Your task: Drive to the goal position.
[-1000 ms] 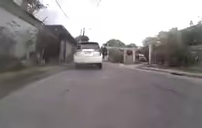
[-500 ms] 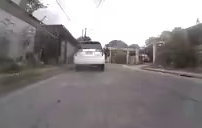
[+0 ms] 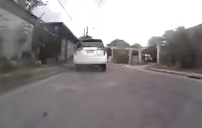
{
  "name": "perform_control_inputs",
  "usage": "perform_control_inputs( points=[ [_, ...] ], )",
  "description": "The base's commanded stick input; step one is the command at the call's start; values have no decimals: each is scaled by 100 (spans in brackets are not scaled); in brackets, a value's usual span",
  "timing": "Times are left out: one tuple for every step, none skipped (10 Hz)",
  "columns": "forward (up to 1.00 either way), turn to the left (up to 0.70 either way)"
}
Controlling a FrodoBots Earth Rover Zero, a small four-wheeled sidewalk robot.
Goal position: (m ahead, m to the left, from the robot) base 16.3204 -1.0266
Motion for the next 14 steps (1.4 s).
perform_control_inputs(
  points=[
    [100,-40],
    [100,-40],
    [100,-40],
    [100,-40],
    [100,-40],
    [100,-40],
    [100,-40],
    [100,-40],
    [100,-40],
    [100,-40],
    [100,-40],
    [100,-40],
    [100,-34],
    [100,0]
  ],
)
